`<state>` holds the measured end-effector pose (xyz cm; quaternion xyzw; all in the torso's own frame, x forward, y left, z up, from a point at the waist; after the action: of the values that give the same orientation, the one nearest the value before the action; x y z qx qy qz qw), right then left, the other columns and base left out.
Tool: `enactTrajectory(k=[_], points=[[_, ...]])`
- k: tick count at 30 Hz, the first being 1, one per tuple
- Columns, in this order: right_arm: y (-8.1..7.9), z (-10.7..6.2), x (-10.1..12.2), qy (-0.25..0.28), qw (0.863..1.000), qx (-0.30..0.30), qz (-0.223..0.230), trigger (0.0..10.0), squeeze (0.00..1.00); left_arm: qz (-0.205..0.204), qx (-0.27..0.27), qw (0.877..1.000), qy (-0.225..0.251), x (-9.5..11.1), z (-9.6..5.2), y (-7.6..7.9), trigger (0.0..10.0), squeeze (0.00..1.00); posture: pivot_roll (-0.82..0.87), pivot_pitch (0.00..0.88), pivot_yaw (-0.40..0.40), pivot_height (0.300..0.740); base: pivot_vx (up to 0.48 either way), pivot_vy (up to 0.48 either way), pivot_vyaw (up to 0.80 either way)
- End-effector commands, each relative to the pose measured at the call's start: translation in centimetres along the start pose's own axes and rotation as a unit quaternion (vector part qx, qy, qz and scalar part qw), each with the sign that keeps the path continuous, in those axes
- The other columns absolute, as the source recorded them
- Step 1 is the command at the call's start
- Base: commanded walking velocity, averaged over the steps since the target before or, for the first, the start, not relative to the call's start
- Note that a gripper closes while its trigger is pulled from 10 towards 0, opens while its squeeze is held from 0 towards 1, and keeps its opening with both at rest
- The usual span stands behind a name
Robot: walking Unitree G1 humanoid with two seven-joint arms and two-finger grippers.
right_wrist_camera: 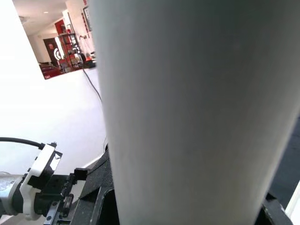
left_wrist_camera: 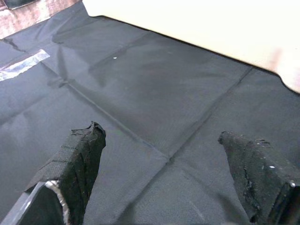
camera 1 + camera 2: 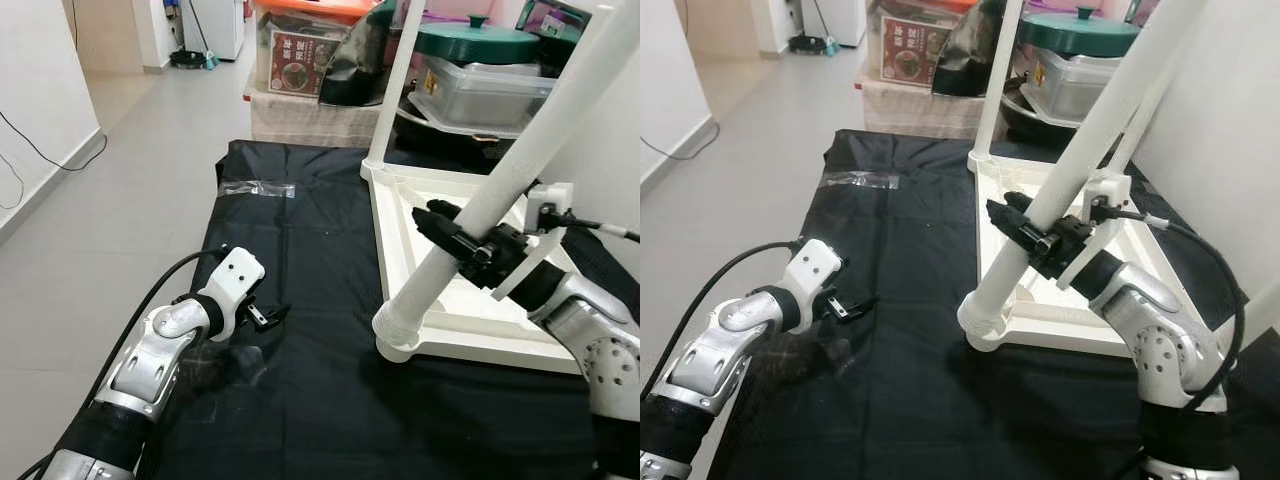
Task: Building children table
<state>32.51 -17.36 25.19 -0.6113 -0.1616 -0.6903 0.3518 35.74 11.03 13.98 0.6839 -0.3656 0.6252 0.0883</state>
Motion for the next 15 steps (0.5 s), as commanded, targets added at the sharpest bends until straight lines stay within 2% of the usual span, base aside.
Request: enactTrajectory(k=[1, 4, 5, 10, 15], points=[[0.2, -0.2, 0.0, -0.001, 1.0, -0.001, -0.006, 0.0, 0.0, 0.003, -0.008, 1.0, -0.008, -0.5, 0.3, 0.5, 10.0, 0.0, 0.15, 0.0, -0.137, 0.74, 0.0, 0.0, 0.0], [0.2, -0.2, -0.3, -0.009, 1.0, -0.001, -0.012, 0.0, 0.0, 0.004, -0.009, 1.0, -0.007, -0.4, 0.3, 0.6, 10.0, 0.0, 0.15, 0.0, -0.132, 0.74, 0.0, 0.0, 0.0], [0.2, -0.2, -1.1, -0.031, 0.999, 0.0, -0.034, 0.0, 0.0, 0.005, -0.012, 1.0, -0.005, -0.3, 0.4, 0.9, 10.0, 0.0, 0.15, 0.0, -0.133, 0.74, 0.0, 0.0, 0.0], [0.2, -0.1, -1.6, -0.048, 0.997, 0.002, -0.054, 0.0, 0.0, 0.005, -0.014, 1.0, -0.004, -0.3, 0.4, 1.1, 10.0, 0.0, 0.15, 0.0, -0.136, 0.74, 0.0, 0.0, 0.0], [0.0, 1.1, -2.6, -0.083, 0.99, 0.017, -0.109, 0.0, 0.0, 0.004, -0.014, 1.0, -0.003, -0.5, 0.4, 1.4, 10.0, 0.0, 0.16, 0.0, -0.142, 0.74, 0.0, 0.0, 0.0]])
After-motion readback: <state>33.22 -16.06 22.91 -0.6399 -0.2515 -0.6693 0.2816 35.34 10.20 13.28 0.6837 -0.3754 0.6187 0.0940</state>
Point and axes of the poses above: a point about 5 cm out from each wrist's last joint towards the gripper, its own z axis pointing out of the wrist towards the gripper, its own x axis along the axis of the wrist's last joint, y = z × x, the point moved 5 cm from there along z, pointing out of the wrist towards the gripper, and after that the axes turned 1 degree about z, right-handed, at the moved point
